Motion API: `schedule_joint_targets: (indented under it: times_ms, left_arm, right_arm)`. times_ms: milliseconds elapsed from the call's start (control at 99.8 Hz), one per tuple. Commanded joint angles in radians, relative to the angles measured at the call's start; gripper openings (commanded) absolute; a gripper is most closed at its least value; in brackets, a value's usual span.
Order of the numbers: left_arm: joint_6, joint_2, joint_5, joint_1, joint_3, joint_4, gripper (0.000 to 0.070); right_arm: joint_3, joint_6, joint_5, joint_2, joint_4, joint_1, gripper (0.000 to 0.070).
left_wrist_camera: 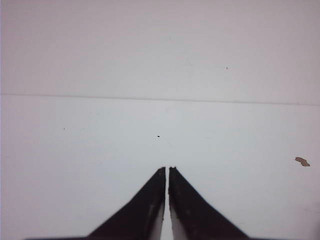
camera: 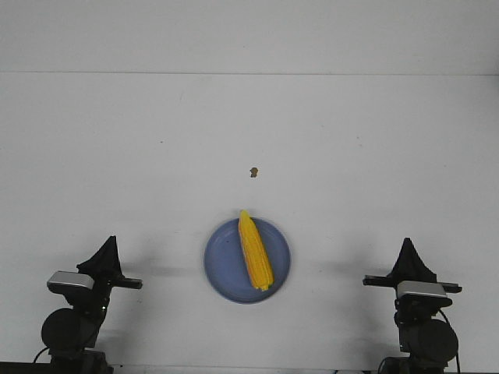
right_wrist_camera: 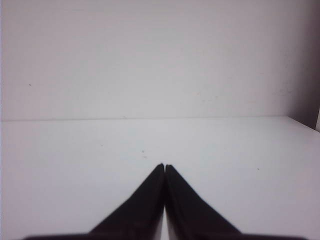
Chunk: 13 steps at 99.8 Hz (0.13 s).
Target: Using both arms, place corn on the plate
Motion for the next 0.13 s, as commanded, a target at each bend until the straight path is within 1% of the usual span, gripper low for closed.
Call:
schedule_joint_targets:
  times_ms: [0, 120]
  left_arm:
    - [0.008, -0.002, -0.004, 0.001, -0.019, 0.011, 0.0015]
    - [0.008, -0.002, -0.003, 0.001, -0.019, 0.011, 0.0015]
  right_arm:
    - [-0.002, 0.003, 0.0, -0.001, 0.012, -0.002, 0.0]
    - [-0.002, 0.003, 0.0, -0.001, 0.012, -0.002, 0.0]
